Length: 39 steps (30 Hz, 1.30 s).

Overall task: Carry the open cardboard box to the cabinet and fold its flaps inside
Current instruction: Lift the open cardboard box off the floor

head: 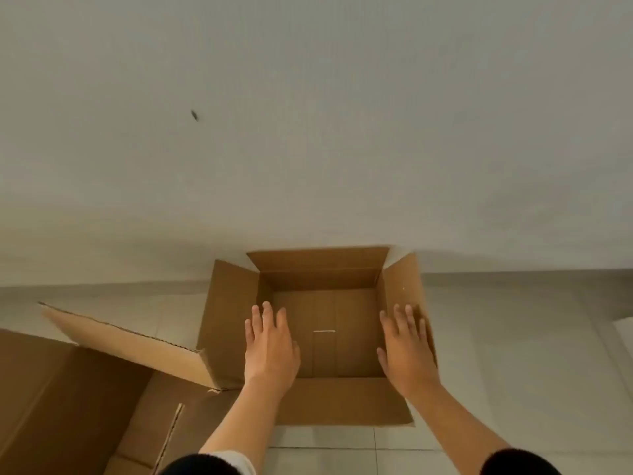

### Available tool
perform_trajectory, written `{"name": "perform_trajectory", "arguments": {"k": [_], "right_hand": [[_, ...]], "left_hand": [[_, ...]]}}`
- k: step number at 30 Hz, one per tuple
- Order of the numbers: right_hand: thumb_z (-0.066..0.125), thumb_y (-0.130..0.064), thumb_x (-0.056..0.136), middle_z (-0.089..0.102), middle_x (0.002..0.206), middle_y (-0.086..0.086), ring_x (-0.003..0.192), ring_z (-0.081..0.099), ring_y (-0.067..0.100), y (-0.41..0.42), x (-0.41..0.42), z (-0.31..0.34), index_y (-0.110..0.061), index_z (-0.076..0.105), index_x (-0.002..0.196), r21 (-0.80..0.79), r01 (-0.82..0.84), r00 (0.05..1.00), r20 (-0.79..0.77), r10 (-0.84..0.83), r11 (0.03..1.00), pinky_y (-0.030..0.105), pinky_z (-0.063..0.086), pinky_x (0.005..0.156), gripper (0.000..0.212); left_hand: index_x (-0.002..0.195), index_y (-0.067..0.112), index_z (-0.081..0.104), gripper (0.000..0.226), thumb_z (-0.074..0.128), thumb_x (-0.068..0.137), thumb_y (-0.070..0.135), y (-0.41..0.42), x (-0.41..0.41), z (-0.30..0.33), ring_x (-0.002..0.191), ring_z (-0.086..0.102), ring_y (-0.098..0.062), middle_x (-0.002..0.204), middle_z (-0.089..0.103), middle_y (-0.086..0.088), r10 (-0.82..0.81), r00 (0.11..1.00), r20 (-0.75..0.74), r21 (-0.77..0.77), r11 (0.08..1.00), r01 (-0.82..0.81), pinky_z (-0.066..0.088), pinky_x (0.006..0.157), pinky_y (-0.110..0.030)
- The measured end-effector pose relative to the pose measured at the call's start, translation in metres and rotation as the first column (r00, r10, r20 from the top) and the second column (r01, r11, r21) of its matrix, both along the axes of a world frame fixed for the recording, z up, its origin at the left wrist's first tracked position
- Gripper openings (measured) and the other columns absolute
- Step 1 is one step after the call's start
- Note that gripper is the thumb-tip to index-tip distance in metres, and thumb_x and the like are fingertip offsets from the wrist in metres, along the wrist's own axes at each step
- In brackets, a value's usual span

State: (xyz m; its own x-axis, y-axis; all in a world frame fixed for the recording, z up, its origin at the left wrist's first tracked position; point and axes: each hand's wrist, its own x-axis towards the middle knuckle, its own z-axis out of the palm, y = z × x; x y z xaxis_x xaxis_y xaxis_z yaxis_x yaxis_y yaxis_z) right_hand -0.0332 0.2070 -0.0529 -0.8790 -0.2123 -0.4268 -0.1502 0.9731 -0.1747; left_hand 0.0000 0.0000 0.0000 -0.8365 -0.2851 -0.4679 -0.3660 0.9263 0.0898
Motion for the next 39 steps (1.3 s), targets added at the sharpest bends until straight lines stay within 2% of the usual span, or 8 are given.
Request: {"name": "perform_trajectory", "arguments": {"k": [4, 10, 13, 16, 21, 30, 35, 39], "right_hand": [[0.056, -0.039, 0.087, -0.002, 0.158, 0.016, 0.145, -0.006, 0.035, 0.004, -0.025, -0.036, -0.017, 0.005, 0.148, -0.012, 0.224, 0.973, 0.06, -0.223, 0.974, 0.059, 0.009, 0.114, 0.082], [0.068, -0.034, 0.081, -0.007, 0.157, 0.018, 0.145, 0.002, 0.037, 0.004, -0.036, -0.093, -0.01, -0.013, 0.147, -0.023, 0.402, 0.91, 0.121, -0.397, 0.915, 0.053, 0.028, 0.112, 0.108], [0.056, -0.009, 0.088, 0.006, 0.157, 0.02, 0.141, 0.021, 0.038, 0.002, -0.037, -0.11, -0.01, -0.016, 0.146, -0.033, 0.428, 0.899, 0.121, -0.421, 0.903, 0.043, 0.035, 0.109, 0.093], [0.041, 0.003, 0.088, 0.043, 0.138, 0.022, 0.115, 0.053, 0.037, 0.008, -0.037, -0.118, -0.012, 0.006, 0.147, -0.056, 0.49, 0.867, 0.133, -0.48, 0.87, 0.045, 0.047, 0.095, 0.071], [0.041, 0.007, 0.086, 0.061, 0.106, 0.021, 0.091, 0.062, 0.036, 0.039, -0.037, -0.121, -0.007, 0.036, 0.132, -0.012, 0.529, 0.843, 0.121, -0.524, 0.849, 0.042, 0.054, 0.077, 0.048], [0.048, 0.004, 0.086, 0.066, 0.095, 0.017, 0.075, 0.059, 0.031, 0.091, -0.028, -0.118, -0.005, 0.05, 0.119, -0.022, 0.512, 0.854, 0.117, -0.507, 0.858, 0.035, 0.052, 0.068, 0.034], [0.048, 0.005, 0.086, 0.066, 0.096, 0.017, 0.075, 0.059, 0.029, 0.094, -0.031, -0.121, -0.005, 0.056, 0.111, -0.036, 0.527, 0.844, 0.138, -0.518, 0.849, 0.035, 0.054, 0.07, 0.028], [0.047, 0.004, 0.088, 0.064, 0.091, 0.014, 0.074, 0.056, 0.027, 0.1, -0.023, -0.117, -0.006, 0.057, 0.109, -0.046, 0.553, 0.826, 0.157, -0.541, 0.832, 0.032, 0.049, 0.067, 0.026]], "left_hand": [[0.152, 0.014, 0.007, 0.065, 0.038, 0.097, 0.03, -0.008, -0.008, -0.04, 0.148, -0.009, -0.035, 0.162, -0.002, -0.015, 0.014, 1.0, 0.014, -0.098, 0.995, -0.013, 0.004, 0.123, -0.049], [0.152, 0.011, 0.004, 0.069, 0.037, 0.096, 0.035, -0.017, -0.016, -0.091, 0.148, -0.012, -0.037, 0.161, -0.005, -0.016, -0.035, 0.999, 0.012, -0.202, 0.979, 0.036, 0.001, 0.122, -0.052], [0.152, 0.012, 0.001, 0.073, 0.04, 0.095, 0.036, -0.017, -0.019, -0.106, 0.147, -0.013, -0.038, 0.161, -0.007, -0.016, -0.03, 0.999, -0.034, -0.23, 0.973, 0.021, 0.0, 0.121, -0.053], [0.151, 0.011, -0.003, 0.081, 0.046, 0.092, 0.037, -0.016, -0.016, -0.116, 0.147, -0.012, -0.04, 0.16, -0.008, -0.018, 0.04, 0.995, -0.093, -0.235, 0.97, -0.061, 0.002, 0.121, -0.054], [0.149, 0.003, -0.012, 0.093, 0.051, 0.091, 0.037, -0.007, -0.001, -0.139, 0.147, -0.011, -0.041, 0.159, -0.013, -0.022, 0.045, 0.991, -0.126, -0.272, 0.959, -0.078, 0.002, 0.121, -0.05], [0.149, -0.001, -0.009, 0.104, 0.069, 0.081, 0.016, 0.02, 0.002, -0.169, 0.148, -0.001, -0.037, 0.159, -0.005, -0.025, 0.181, 0.971, -0.156, -0.124, 0.972, -0.201, 0.011, 0.121, -0.042], [0.149, 0.0, -0.007, 0.098, 0.066, 0.083, 0.003, 0.0, 0.0, -0.171, 0.148, 0.012, -0.034, 0.159, 0.008, -0.022, 0.366, 0.93, -0.041, 0.191, 0.916, -0.352, 0.019, 0.121, -0.039], [0.152, 0.013, 0.0, 0.081, 0.051, 0.09, 0.002, 0.01, 0.002, -0.169, 0.126, 0.049, -0.038, 0.148, 0.038, -0.019, 0.445, 0.894, 0.061, 0.25, 0.86, -0.445, 0.044, 0.104, -0.044]]}}
